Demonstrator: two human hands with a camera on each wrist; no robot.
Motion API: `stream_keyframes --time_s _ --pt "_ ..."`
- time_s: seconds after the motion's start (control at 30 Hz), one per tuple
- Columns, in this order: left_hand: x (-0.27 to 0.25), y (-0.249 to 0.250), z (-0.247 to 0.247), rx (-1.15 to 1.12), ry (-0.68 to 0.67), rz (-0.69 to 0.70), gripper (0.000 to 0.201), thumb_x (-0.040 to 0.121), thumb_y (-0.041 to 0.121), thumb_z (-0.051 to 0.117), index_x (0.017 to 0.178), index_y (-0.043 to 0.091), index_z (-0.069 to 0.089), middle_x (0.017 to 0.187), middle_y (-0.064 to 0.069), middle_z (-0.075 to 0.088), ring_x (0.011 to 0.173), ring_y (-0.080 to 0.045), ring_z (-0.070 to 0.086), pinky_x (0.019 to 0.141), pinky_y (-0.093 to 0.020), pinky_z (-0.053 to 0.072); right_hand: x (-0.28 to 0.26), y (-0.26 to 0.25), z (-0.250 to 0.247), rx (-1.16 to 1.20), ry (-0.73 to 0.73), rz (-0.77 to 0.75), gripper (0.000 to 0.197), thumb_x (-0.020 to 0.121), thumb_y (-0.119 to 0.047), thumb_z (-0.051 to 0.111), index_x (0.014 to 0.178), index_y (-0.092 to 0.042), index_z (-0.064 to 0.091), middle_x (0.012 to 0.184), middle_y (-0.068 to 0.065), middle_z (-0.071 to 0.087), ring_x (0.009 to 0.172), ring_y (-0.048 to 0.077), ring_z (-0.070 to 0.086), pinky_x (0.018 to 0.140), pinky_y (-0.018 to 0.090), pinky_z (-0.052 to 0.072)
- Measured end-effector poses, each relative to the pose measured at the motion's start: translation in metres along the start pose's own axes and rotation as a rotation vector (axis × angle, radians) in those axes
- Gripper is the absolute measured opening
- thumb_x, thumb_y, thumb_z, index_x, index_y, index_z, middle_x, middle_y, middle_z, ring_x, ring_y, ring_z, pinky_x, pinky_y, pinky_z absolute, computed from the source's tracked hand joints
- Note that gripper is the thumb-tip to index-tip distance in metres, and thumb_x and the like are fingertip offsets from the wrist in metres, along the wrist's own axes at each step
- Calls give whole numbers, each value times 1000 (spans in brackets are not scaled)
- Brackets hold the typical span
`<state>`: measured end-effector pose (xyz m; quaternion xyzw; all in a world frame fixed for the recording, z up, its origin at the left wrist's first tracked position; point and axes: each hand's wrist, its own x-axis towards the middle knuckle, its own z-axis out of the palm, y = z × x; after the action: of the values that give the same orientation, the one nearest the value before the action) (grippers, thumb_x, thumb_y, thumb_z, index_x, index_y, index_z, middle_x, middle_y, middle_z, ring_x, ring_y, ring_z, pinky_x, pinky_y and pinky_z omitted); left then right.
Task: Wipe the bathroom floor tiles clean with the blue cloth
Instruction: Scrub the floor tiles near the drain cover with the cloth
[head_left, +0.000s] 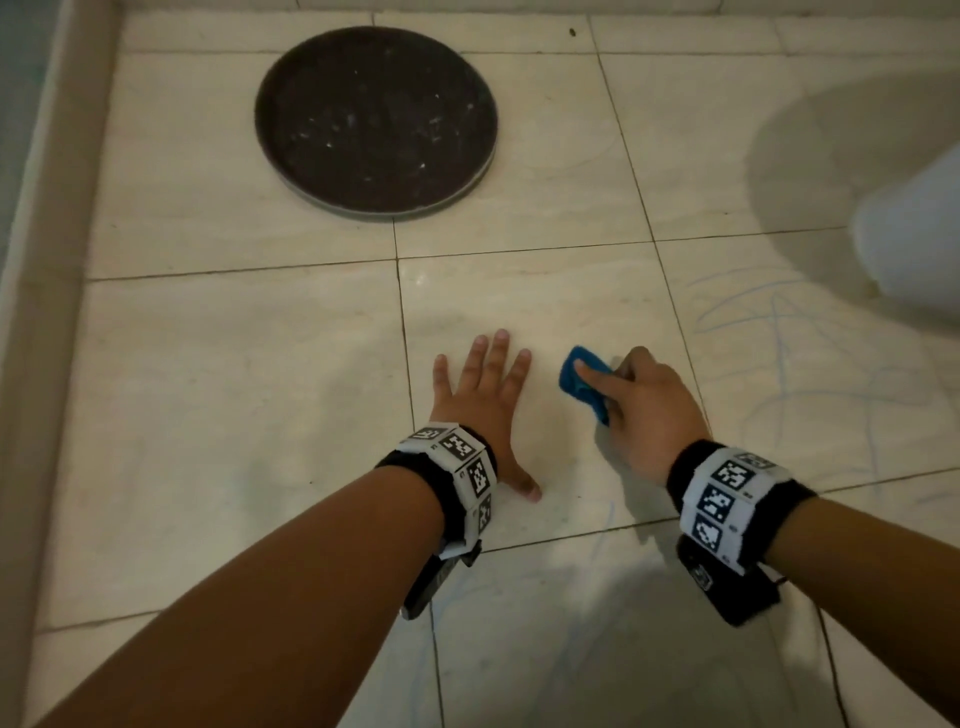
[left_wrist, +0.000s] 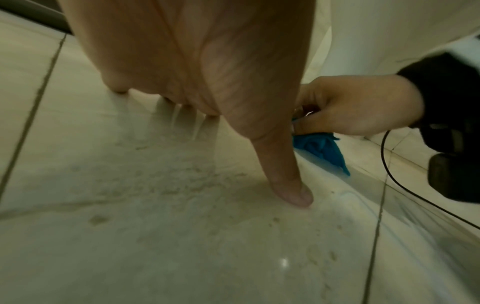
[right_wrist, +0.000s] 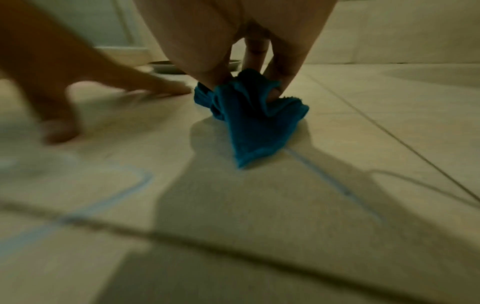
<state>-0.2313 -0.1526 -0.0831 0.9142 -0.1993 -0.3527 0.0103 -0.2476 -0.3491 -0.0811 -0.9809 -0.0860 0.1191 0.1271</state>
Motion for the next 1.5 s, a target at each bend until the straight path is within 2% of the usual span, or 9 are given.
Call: stream_keyframes --time_s 0.1,0.27,0.43,0.63,0.8,0.97,1.13,1.33,1.5 --pt "1 0 0 3 16 0 146 59 75 72 145 20 -32 149 -7 -43 140 -28 -34 112 -59 -14 -4 3 2 18 -43 -182 54 75 -1 67 124 -22 61 86 10 46 65 29 47 53 34 43" --pt "-2 -3 -2 -9 2 18 144 59 73 72 146 21 -30 150 -6 -41 141 -27 -32 114 -59 -12 10 12 -8 97 78 406 40 95 -24 47 135 -17 48 91 1 40 70 19 42 62 18 33" --pt "-3 -5 -5 3 8 22 142 61 75 70 148 20 -28 152 -7 -39 143 -27 -29 114 -57 -9 -27 -36 13 0 -162 -185 57 76 -10 68 129 -27 55 97 12 47 75 30 49 56 36 45" --pt "0 -3 -2 1 13 4 146 57 73 74 146 23 -29 151 -4 -41 142 -25 -31 113 -56 -13 20 11 0 160 112 260 39 92 -14 51 130 -19 52 107 10 43 91 31 51 76 36 47" --pt "-7 8 -5 -9 -8 -42 141 63 70 73 147 20 -28 151 -8 -39 142 -26 -31 113 -55 -12 -7 -15 7 21 -57 -134 55 90 -10 53 137 -38 44 112 5 42 100 25 42 82 36 46" --pt "-23 26 16 -76 -9 -65 140 63 73 70 146 21 -30 150 -5 -41 140 -25 -34 113 -54 -15 2 10 3 169 24 95 46 92 -10 45 123 -44 51 111 12 44 100 31 46 76 36 41" --pt "-24 28 19 -29 -29 -85 147 58 73 74 145 21 -33 149 -6 -43 140 -26 -33 114 -55 -12 -28 -8 10 75 -115 -215 42 93 -18 53 132 -35 50 104 2 40 98 26 45 74 31 39" --pt "-22 33 12 -35 -56 -109 151 54 67 80 144 23 -34 149 -5 -43 141 -26 -32 115 -58 -7 -35 46 -3 173 33 144 42 93 -18 50 135 -25 49 95 2 38 78 19 45 67 25 42" --pt "-19 32 11 -14 -58 -116 152 53 68 80 144 22 -34 149 -5 -43 141 -27 -32 114 -57 -6 -71 5 6 -17 -219 -304 52 93 -18 49 139 -39 39 108 6 40 92 28 45 72 34 40"
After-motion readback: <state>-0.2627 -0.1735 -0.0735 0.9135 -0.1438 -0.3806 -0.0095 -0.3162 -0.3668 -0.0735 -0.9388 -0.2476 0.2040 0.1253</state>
